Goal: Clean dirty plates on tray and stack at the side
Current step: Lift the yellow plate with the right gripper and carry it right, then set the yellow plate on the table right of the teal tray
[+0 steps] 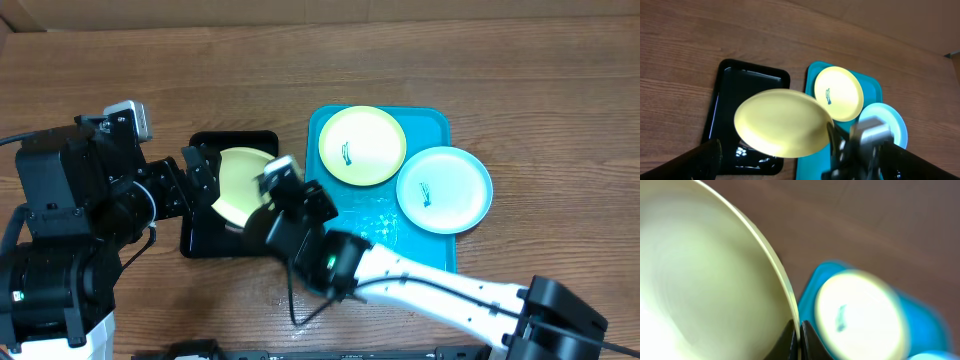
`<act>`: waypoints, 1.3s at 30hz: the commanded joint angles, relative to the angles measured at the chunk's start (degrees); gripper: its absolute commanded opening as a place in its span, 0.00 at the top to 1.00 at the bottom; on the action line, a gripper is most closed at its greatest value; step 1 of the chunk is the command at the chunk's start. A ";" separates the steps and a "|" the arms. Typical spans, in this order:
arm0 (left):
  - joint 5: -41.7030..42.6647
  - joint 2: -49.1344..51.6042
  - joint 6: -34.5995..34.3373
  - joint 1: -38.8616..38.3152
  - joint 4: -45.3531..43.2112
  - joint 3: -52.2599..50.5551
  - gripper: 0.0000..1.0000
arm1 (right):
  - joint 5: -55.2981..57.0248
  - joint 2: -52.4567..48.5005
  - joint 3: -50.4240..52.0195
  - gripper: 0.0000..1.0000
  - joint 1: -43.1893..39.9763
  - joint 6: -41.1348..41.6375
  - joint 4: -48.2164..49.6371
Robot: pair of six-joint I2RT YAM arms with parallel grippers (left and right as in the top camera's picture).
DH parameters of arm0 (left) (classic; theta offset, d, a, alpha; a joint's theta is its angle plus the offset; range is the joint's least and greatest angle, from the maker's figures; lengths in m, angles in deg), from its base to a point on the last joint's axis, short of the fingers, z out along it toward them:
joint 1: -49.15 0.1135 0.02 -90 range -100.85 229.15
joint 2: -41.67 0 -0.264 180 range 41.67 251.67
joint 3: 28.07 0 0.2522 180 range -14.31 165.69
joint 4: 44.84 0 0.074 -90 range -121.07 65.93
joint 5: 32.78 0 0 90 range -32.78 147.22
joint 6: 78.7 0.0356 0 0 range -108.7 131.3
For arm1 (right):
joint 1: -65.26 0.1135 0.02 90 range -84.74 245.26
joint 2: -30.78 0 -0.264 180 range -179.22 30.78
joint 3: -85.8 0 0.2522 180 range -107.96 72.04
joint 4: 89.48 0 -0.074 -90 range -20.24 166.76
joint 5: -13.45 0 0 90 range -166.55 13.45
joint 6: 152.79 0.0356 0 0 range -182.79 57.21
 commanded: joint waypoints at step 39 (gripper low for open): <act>0.07 -0.24 0.83 0.15 0.00 0.85 0.00 | -34.51 1.31 2.03 0.96 -89.07 12.22 -36.09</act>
